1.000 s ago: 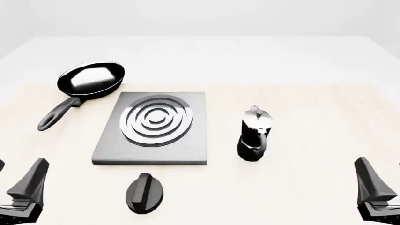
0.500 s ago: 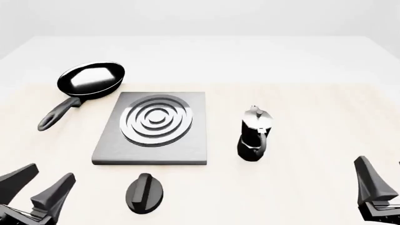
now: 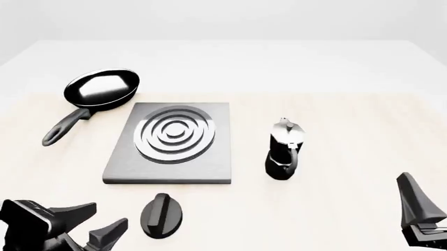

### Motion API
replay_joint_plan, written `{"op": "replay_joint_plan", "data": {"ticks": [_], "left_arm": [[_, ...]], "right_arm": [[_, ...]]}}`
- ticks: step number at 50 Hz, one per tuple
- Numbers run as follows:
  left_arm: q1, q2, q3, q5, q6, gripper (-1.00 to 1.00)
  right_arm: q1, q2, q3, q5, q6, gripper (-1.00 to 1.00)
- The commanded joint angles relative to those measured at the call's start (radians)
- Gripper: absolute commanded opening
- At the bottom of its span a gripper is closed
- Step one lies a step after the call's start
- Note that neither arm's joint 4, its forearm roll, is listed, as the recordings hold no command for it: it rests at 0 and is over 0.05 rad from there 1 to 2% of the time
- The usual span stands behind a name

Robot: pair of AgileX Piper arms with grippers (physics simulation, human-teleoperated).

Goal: Turn on the stove and put the frying pan on it.

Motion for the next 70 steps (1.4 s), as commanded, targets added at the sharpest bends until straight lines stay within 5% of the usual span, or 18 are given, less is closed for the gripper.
{"op": "replay_joint_plan", "data": {"ticks": [1,47,54,70], "left_arm": [[-0.068,0.123,0.039,-0.099,-0.041,1.00],[-0.131,0.727,0.067,-0.699,-0.066,1.00],[-0.137,0.944,0.063,-0.895,-0.059,1.00],[-0.150,1.020,0.053,-0.960,-0.054,1.00]], "right_arm": [[0.000,0.000,-0.004,0.003,-0.001,1.00],[-0.015,0.000,-0.009,0.005,0.005,1.00],[-0.024,0.000,-0.015,0.011,0.006,1.00],[-0.029,0.000,-0.011,0.008,0.004,1.00]]}}
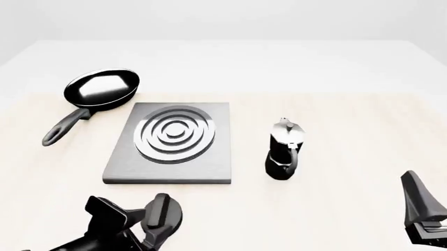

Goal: Turn on the stove and put the frying pan on it.

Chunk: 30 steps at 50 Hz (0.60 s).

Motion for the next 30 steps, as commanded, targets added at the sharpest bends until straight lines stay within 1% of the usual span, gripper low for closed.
{"op": "replay_joint_plan", "data": {"ticks": [1,5,7,10,15,17,18,19,21,23,30], "left_arm": [[-0.012,0.097,-0.007,-0.084,0.007,1.00],[-0.018,0.115,-0.004,-0.103,0.003,1.00],[-0.025,0.102,-0.005,-0.087,-0.004,1.00],[-0.038,0.107,0.000,-0.099,-0.008,1.00],[-0.062,0.096,-0.001,-0.085,-0.014,1.00],[-0.076,0.087,-0.005,-0.073,-0.013,1.00],[-0.129,0.075,-0.012,-0.056,-0.029,1.00],[-0.146,0.063,-0.017,-0.041,-0.034,1.00],[-0.154,0.056,-0.020,-0.034,-0.030,1.00],[-0.184,0.015,-0.030,0.011,-0.044,1.00],[-0.220,-0.054,-0.047,0.081,-0.046,1.00]], "right_arm": [[-0.006,0.000,-0.003,0.003,-0.001,1.00],[-0.010,0.000,-0.004,0.003,-0.002,1.00],[-0.010,0.000,-0.005,0.005,-0.001,1.00],[-0.009,0.000,-0.010,0.007,-0.001,1.00],[-0.009,0.000,-0.011,0.008,-0.001,1.00],[-0.010,0.000,-0.013,0.010,0.001,1.00],[-0.016,0.000,-0.011,0.008,0.002,1.00],[-0.016,0.000,-0.011,0.008,0.003,1.00],[-0.017,0.000,-0.011,0.008,0.003,1.00],[-0.016,0.000,-0.016,0.013,0.004,1.00],[-0.016,0.000,-0.016,0.013,0.006,1.00]]}}
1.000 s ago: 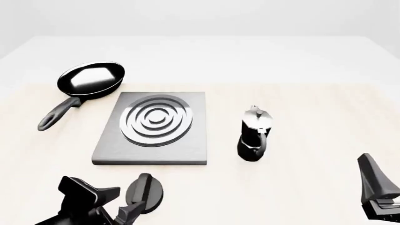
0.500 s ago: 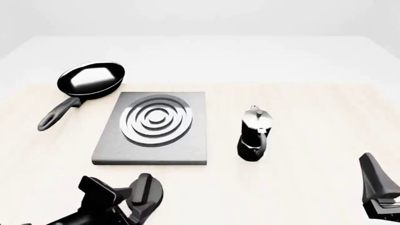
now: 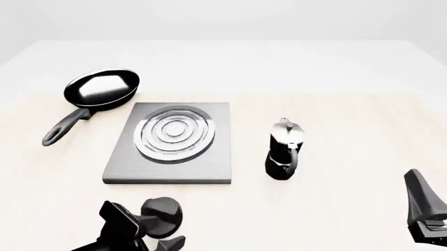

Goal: Turn on the stove and put the frying pan on it.

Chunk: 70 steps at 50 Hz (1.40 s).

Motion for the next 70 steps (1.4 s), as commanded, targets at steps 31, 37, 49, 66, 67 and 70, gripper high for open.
{"op": "replay_joint_plan", "data": {"ticks": [31,37,49,66,67,70], "left_arm": [[-0.139,-0.663,-0.245,0.701,0.042,1.00],[-0.099,-0.766,-0.305,0.825,0.064,1.00],[0.037,-0.918,-0.385,1.019,0.116,1.00],[0.300,-0.966,-0.540,1.171,0.176,1.00],[0.314,-0.963,-0.547,1.173,0.179,1.00],[0.350,-0.950,-0.560,1.172,0.193,1.00]], "right_arm": [[-0.001,0.000,-0.040,0.024,0.004,1.00],[0.004,0.000,-0.047,0.028,0.003,1.00],[0.013,0.000,-0.055,0.031,0.000,1.00],[0.031,0.000,-0.067,0.038,-0.003,1.00],[0.031,0.000,-0.067,0.038,-0.003,1.00],[0.032,0.000,-0.068,0.039,-0.002,1.00]]}}
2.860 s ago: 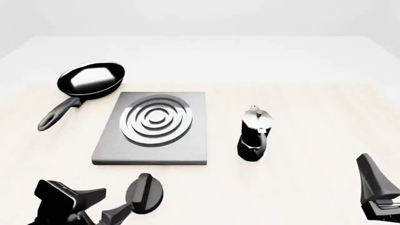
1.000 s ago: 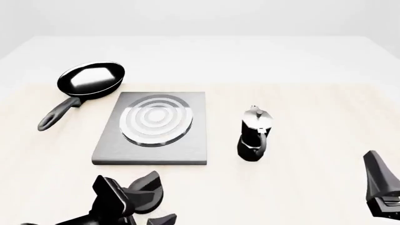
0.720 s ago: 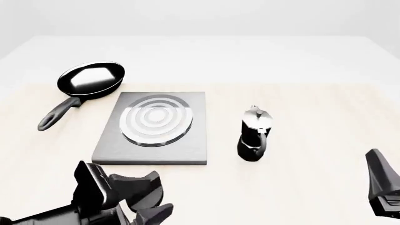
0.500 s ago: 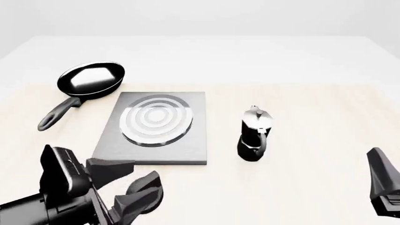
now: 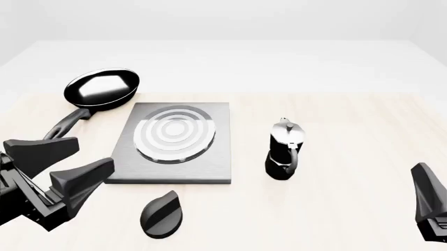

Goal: Turn on the stove and put the frying pan on it.

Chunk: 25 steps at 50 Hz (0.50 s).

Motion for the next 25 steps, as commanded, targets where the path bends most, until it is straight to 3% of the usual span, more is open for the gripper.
{"op": "replay_joint_plan", "data": {"ticks": [1,16,25], "left_arm": [[0.157,-0.003,-0.085,0.066,0.039,1.00],[0.376,0.190,-0.112,-0.039,0.139,1.00],[0.456,0.266,-0.157,-0.054,0.181,1.00]], "right_arm": [[0.009,0.000,-0.001,-0.001,-0.002,1.00],[0.016,0.000,-0.004,0.004,-0.004,1.00],[0.021,0.000,-0.012,0.009,-0.006,1.00]]}}
